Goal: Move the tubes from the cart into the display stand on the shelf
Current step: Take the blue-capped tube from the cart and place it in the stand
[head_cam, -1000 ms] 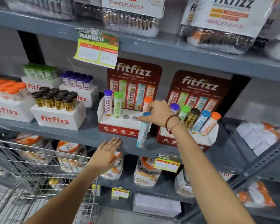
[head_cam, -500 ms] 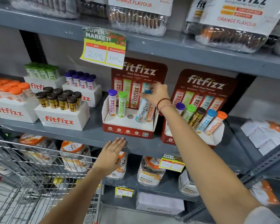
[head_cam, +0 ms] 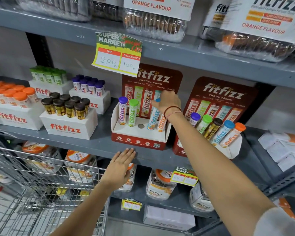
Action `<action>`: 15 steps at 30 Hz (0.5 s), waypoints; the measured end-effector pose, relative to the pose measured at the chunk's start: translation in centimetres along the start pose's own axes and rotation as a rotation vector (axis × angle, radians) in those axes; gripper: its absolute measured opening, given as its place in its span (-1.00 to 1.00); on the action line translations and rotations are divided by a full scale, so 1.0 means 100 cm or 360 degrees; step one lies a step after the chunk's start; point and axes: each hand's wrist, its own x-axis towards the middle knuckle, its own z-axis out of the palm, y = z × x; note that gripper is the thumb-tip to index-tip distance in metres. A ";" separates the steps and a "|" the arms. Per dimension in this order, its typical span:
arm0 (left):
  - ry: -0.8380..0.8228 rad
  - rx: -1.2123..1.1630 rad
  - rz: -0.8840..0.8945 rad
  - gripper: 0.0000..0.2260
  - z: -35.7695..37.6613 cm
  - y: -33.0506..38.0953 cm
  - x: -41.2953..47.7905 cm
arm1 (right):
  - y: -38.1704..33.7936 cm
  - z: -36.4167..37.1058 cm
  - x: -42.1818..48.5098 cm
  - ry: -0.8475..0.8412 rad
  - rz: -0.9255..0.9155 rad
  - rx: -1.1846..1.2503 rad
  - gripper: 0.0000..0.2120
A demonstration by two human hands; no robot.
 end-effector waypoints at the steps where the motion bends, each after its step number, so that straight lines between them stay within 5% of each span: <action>1: 0.0001 -0.0003 0.0003 -0.42 0.000 0.000 0.000 | 0.001 0.002 -0.001 0.0002 -0.0012 -0.0043 -0.70; 6: 0.0044 -0.0074 0.0018 -0.41 0.000 0.000 -0.001 | 0.001 0.005 -0.002 -0.0006 -0.0103 -0.0175 -0.59; 15: 0.0064 -0.0113 0.0022 -0.42 -0.003 0.000 -0.001 | 0.011 -0.008 0.004 -0.0425 -0.0143 -0.0043 -0.56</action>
